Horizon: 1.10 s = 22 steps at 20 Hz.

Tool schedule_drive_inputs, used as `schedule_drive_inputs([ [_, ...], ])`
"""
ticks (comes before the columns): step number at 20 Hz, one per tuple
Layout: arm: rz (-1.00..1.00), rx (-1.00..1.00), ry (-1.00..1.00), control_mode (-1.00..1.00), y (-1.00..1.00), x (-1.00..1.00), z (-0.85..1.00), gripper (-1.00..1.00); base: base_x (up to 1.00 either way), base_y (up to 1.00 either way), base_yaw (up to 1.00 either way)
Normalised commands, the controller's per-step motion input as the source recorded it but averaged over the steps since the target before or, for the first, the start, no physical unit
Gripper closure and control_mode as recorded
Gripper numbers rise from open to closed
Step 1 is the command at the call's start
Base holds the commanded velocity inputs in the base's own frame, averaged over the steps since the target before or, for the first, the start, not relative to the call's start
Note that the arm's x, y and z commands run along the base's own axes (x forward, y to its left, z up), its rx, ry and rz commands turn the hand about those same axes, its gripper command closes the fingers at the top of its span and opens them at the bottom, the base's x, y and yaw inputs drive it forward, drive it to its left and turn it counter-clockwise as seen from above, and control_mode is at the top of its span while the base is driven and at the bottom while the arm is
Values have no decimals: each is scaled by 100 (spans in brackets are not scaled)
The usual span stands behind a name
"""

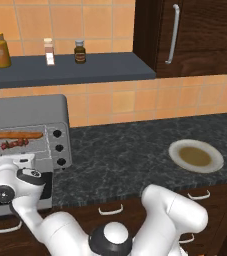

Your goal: Pick up the kebab skewer and baguette bread, and place them inside the toaster oven. Close the toaster oven door and start by setting the timer.

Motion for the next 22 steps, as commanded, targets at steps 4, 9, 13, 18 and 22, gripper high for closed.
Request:
schedule_drive_inputs([
  [4,0,0,0,-100,0,17,0,-100,0,0,0],
  [9,0,0,0,-100,1,16,0,-100,0,0,0],
  [13,0,0,0,-100,5,18,0,-100,0,0,0],
  [18,0,0,0,-100,0,16,0,-100,0,0,0],
  [22,0,0,0,-100,3,21,0,-100,0,0,0],
])
